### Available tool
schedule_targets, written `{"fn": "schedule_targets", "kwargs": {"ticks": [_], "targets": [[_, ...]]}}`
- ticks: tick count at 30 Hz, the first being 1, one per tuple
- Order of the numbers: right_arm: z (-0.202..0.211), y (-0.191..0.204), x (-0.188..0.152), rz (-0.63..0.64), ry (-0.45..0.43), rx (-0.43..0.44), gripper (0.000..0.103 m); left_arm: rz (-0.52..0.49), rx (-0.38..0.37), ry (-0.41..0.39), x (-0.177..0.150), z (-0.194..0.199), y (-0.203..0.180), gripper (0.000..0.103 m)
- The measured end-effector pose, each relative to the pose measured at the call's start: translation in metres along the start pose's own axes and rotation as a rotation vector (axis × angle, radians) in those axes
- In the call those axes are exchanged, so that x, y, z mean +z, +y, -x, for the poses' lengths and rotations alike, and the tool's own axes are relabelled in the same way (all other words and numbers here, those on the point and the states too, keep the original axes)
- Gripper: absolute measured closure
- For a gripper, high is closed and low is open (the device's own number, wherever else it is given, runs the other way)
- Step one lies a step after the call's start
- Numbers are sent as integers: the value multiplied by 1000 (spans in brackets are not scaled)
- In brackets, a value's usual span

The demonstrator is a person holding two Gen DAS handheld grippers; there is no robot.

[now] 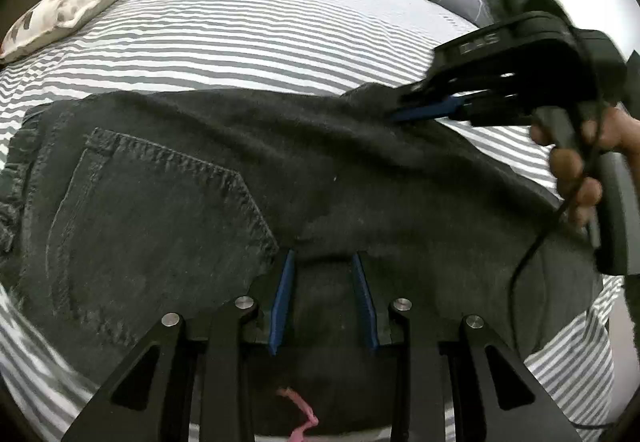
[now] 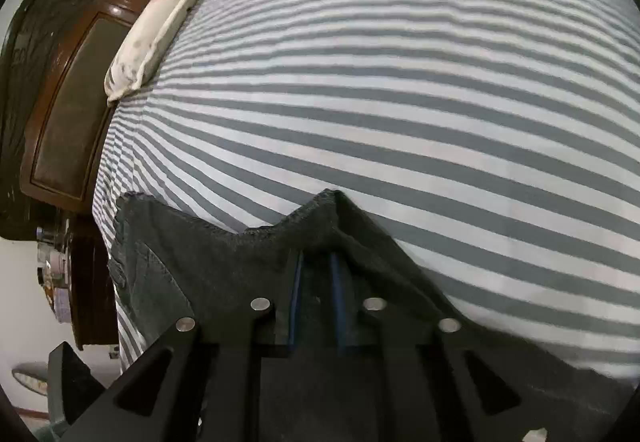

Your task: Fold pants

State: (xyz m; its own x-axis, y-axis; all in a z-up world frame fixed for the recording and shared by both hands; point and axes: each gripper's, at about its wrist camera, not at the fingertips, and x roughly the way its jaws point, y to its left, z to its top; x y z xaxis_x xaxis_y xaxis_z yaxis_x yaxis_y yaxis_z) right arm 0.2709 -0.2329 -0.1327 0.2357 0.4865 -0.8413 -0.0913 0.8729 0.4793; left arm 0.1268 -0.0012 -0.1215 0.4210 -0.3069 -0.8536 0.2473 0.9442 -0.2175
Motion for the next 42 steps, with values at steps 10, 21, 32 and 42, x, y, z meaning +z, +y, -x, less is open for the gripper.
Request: {"fn": "schedule_targets", "kwargs": {"ticks": [10,21,32,42], "targets": [[110,-75,-136,-244,-157,-44,61,-10,65,17,-16,7,0,71],[207,-214,-304,-716,-402,-15,61,23,106,12,-32,21,-8,67],[181,-272,-361,-923,-462,170,61,-149,101,38,-26,35,-58,62],[186,-313,-362,-995,-605,221,72,-371,26,89,-16,16,-139,55]]}}
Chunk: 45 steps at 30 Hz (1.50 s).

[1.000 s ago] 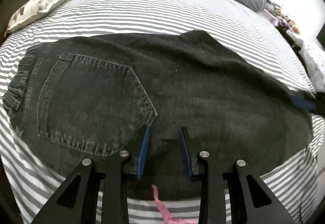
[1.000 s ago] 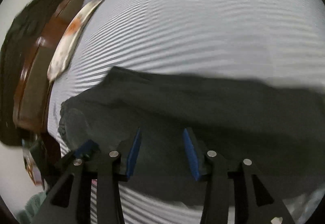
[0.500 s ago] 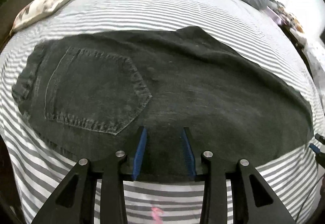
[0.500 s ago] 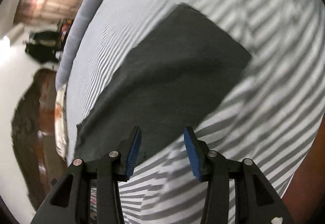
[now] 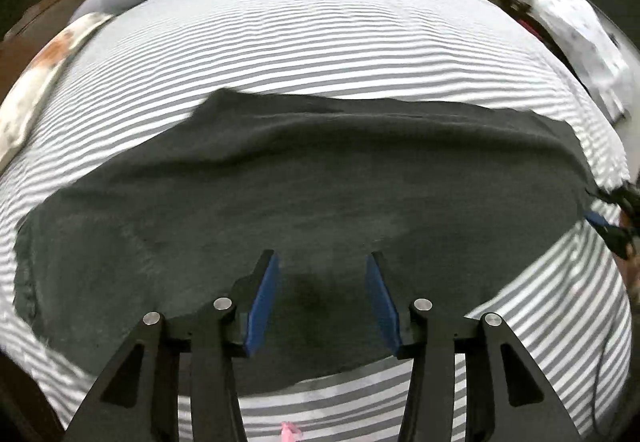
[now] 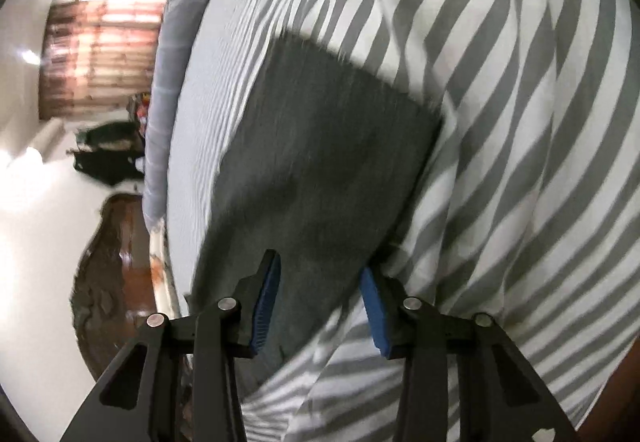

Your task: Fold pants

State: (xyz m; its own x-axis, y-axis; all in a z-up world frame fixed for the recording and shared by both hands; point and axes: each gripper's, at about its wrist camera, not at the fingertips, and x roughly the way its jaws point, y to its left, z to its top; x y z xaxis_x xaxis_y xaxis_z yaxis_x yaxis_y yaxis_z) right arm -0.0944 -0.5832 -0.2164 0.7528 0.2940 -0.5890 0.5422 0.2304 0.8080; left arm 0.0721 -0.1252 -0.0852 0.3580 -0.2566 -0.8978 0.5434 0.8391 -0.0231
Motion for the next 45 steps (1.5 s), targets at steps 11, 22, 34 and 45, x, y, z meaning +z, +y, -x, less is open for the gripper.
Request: {"fn": "schedule_targets", "kwargs": {"ticks": [11,22,34,45], "targets": [[24,14,7,42,-63,87,92,-228,-124,34,37,-38,-105,55],[10,-10,19,16,-69,43,90,-169,-248,23,76,-69,-162,55],[28,45,15,108,-97,101,96,-165,-244,40,71,-80,-155,55],[-22,207,-42,412,47,194,96,200,-328,-47,50,-22,0,55]]}}
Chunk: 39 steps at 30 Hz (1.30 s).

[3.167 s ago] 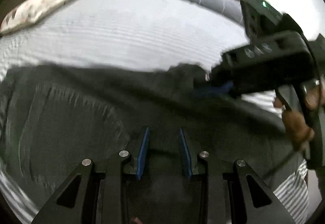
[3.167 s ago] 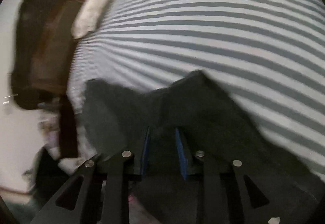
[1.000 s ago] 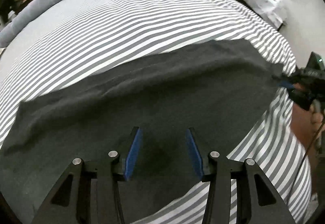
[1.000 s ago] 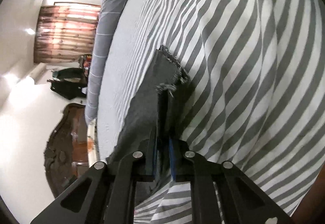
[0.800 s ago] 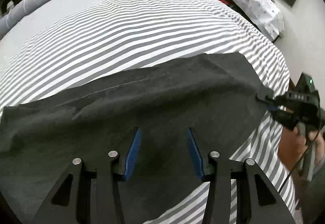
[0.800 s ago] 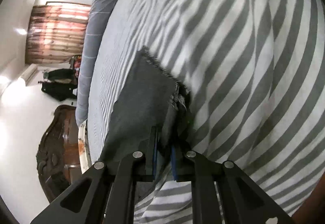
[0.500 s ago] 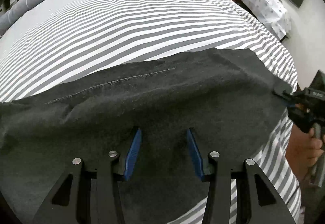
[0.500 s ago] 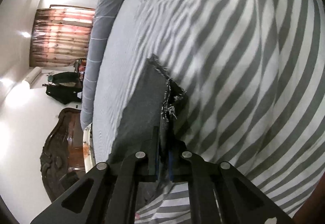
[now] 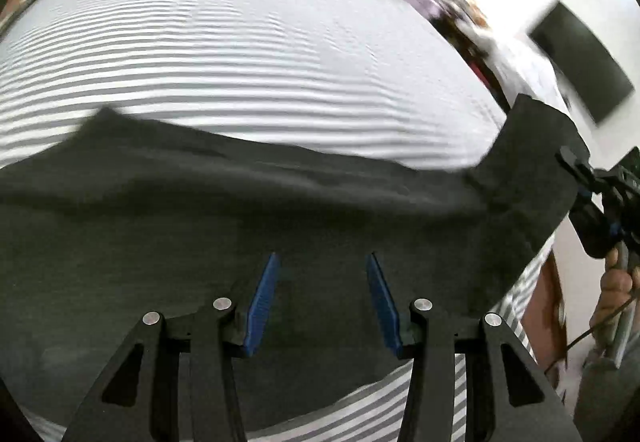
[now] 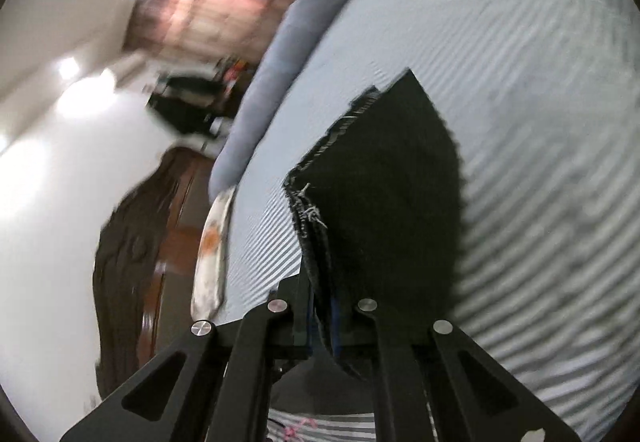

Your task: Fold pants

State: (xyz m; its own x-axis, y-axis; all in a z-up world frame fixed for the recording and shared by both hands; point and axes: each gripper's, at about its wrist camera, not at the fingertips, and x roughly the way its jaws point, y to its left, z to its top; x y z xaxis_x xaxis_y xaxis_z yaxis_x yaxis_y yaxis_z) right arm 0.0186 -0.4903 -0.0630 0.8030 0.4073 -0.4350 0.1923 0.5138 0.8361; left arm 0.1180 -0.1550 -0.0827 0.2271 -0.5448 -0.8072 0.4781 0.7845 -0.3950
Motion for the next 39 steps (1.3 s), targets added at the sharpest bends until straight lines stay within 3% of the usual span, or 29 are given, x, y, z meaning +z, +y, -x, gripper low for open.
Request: {"fn": "schedule_targets", "kwargs": {"ticks": [3,8,15,18,27,29,30,31,33,39], "targets": [[-47,44,-20,86,97,13,96,74,17,-55,0,31,36,55],[-119,84,-69,184,254,1,96,155,33,-115,-11,67,82,55],[-206,93,-144,265,460,-99,96,216,37,-126,-30,72,113,55],[-232,98,-164,304,505,-144,95,241,30,-132,-32,74,128,55],[-254,86,-193,322,544,-210,91,275,15,-132,-35,73,140,55],[-253,84,-192,301,549,-197,86,275,16,-130,-36,74,139,55],[-252,86,-191,297,552,-190,78,274,18,-130,-37,76,138,55],[-249,90,-191,306,558,-188,68,272,19,-133,-36,77,137,55],[-240,96,-192,341,559,-189,61,262,27,-144,-36,83,133,55],[-192,99,-168,391,483,-198,61,149,54,-178,-21,89,102,55]]}}
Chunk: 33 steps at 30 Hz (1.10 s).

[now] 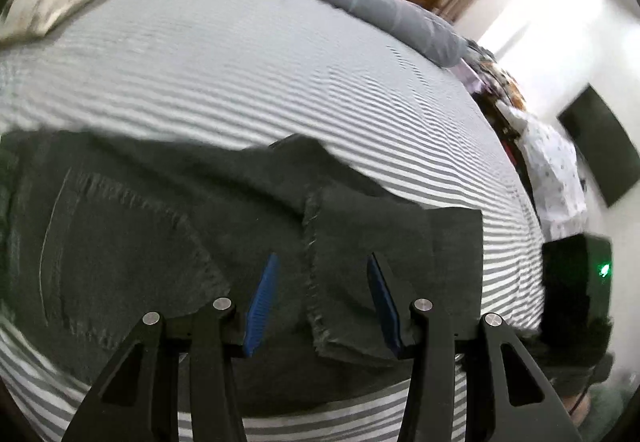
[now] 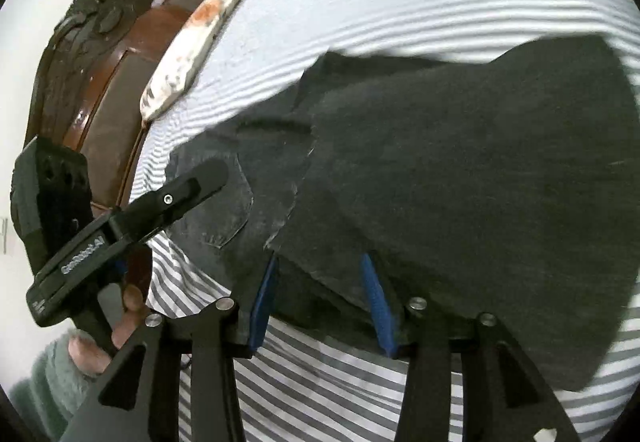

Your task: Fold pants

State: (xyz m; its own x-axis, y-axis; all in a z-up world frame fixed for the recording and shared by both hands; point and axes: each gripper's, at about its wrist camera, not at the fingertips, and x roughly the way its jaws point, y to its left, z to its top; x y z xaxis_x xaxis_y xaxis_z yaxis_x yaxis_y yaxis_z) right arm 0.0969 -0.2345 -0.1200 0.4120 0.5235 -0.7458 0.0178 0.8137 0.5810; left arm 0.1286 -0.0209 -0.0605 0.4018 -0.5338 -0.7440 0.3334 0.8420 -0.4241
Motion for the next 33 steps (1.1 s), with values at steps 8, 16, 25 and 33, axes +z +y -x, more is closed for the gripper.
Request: {"fn": "schedule_targets", "kwargs": {"ticks": [8,16,25,33], "targets": [[56,-60,37,-98,-160,-173,61,-132,29,82,-10,-47,-44,54],[30,-99,70,-113,-106,-303,68,-178,79,158,-41,-74,-40,55],[52,-96,52,-147,-136,-222,66,-58,38,166,-34,-39,-20,55],[77,-95,-24,-300,-119,-31,64,151,-11,219,-42,-18,17,54]]}}
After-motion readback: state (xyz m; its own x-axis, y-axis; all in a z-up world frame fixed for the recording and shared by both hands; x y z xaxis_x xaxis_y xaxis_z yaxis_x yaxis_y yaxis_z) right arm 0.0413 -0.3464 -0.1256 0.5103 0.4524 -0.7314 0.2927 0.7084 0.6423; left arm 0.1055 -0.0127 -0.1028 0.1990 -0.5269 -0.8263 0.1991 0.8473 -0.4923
